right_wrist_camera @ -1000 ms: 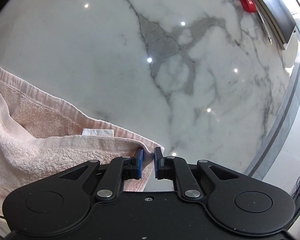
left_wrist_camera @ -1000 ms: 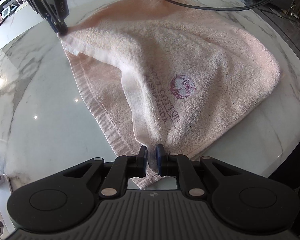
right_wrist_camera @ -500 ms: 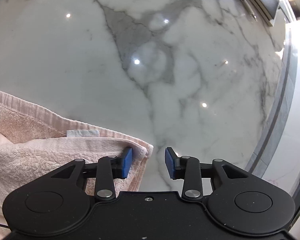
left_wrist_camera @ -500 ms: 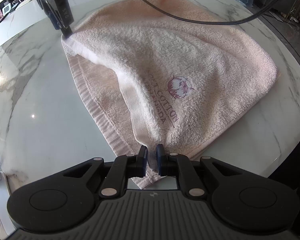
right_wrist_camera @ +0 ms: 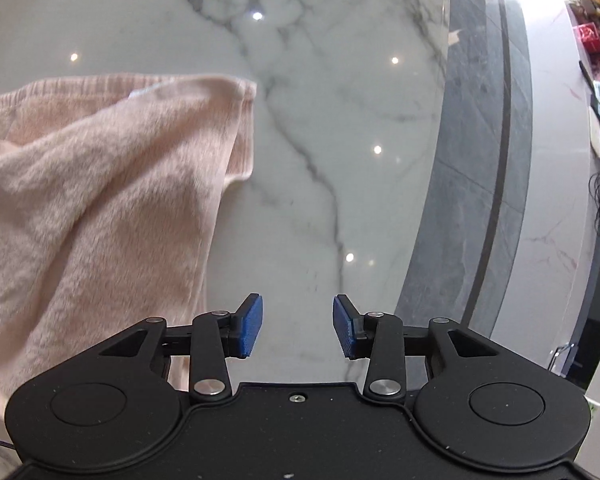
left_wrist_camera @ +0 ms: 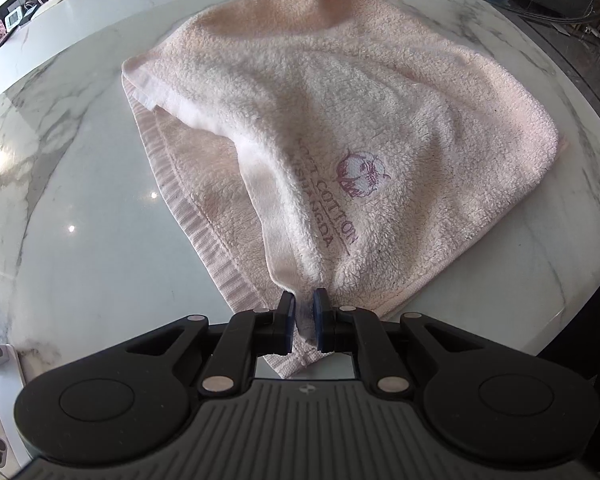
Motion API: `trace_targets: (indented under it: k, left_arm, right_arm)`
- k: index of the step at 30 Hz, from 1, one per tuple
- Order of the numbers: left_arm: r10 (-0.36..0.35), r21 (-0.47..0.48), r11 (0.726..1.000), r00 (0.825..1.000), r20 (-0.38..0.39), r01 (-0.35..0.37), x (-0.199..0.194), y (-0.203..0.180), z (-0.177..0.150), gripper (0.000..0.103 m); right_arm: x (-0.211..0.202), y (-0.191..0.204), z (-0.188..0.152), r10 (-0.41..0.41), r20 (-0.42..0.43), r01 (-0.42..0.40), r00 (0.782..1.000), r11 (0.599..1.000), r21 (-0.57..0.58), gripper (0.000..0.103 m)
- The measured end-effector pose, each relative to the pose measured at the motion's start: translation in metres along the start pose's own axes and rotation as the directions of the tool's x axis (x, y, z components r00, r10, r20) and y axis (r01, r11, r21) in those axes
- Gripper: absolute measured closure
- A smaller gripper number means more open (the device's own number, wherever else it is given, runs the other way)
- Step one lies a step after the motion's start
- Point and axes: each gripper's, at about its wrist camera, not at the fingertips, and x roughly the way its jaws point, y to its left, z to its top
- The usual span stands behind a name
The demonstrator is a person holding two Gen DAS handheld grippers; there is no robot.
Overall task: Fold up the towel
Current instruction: 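Move the right tool to the towel corner and close on it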
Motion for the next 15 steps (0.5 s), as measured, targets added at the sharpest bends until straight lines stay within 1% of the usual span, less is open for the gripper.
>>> trace_targets:
  k: [2, 4, 6, 9, 15]
  left_arm:
    - [0.006, 0.002, 1.000, 1.000, -0.002, -0.006, -0.001, -0.001, 0.001, 0.094]
    - [0.009, 0.004, 1.000, 1.000, -0.004, -0.009, -0.001, 0.000, 0.001, 0.094]
    - [0.013, 0.006, 1.000, 1.000, -0.006, -0.013, -0.001, -0.001, 0.001, 0.094]
    - [0.019, 0.008, 1.000, 1.000, -0.008, -0.019, -0.001, -0.001, 0.001, 0.094]
    - [0.017, 0.003, 1.000, 1.000, -0.013, -0.017, -0.001, 0.000, 0.002, 0.094]
  right_arm:
    - [0.003, 0.013, -0.028, 0.029, -0.016, -0.028, 0.999, 1.000, 0.011, 0.072]
    - [0.005, 0.025, -0.049, 0.050, -0.018, -0.050, 0.999, 0.999, 0.019, 0.073]
    - [0.008, 0.035, -0.063, 0.055, -0.017, -0.055, 0.998, 0.998, 0.014, 0.073]
    - [0.015, 0.043, -0.072, 0.058, -0.027, -0.058, 0.998, 0.998, 0.003, 0.074]
    - [0.028, 0.051, -0.080, 0.082, -0.060, -0.084, 0.995, 0.996, -0.033, 0.086]
